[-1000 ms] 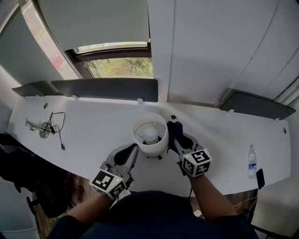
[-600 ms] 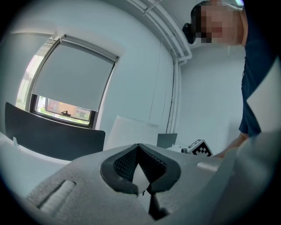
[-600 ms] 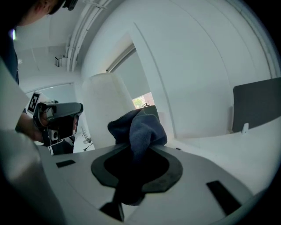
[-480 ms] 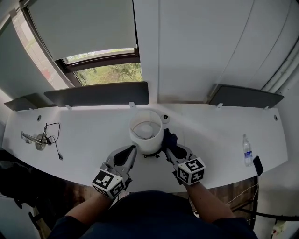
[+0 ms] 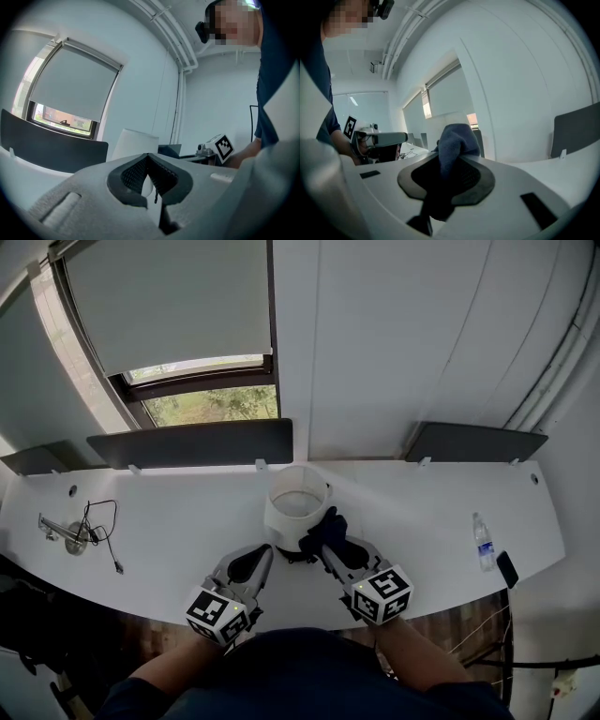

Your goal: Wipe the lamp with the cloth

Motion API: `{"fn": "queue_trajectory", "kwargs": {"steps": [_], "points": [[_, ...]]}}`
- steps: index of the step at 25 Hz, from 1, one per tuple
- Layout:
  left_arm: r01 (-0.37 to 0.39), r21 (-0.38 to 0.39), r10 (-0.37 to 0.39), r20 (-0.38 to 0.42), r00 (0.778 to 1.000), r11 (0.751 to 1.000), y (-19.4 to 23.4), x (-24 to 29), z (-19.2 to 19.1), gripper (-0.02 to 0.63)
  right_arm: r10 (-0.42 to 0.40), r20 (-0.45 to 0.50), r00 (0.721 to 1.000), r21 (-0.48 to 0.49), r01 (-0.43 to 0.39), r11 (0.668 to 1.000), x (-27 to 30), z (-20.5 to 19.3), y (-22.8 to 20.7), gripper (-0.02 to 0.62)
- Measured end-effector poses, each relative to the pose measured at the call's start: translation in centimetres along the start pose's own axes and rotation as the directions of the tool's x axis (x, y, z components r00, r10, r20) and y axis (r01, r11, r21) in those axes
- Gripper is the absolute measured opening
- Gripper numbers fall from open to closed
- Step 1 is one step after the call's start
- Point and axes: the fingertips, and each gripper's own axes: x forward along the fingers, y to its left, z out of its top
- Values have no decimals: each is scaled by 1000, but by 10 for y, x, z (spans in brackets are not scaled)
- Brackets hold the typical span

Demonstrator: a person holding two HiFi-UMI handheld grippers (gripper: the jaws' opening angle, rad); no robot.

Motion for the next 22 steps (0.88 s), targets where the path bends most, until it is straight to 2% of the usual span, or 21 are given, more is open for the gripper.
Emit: {"fn": "queue_trajectory", "kwargs": {"steps": [7,22], "points": [[36,-1,-36,21,999,999,-6,-14,5,3,-1,87,996,-53,5,999,-5,49,18,87],[103,-2,-103,54,993,995,-25,-51,26,3,82,186,979,-64,-71,995,-35,83,88,87]]}}
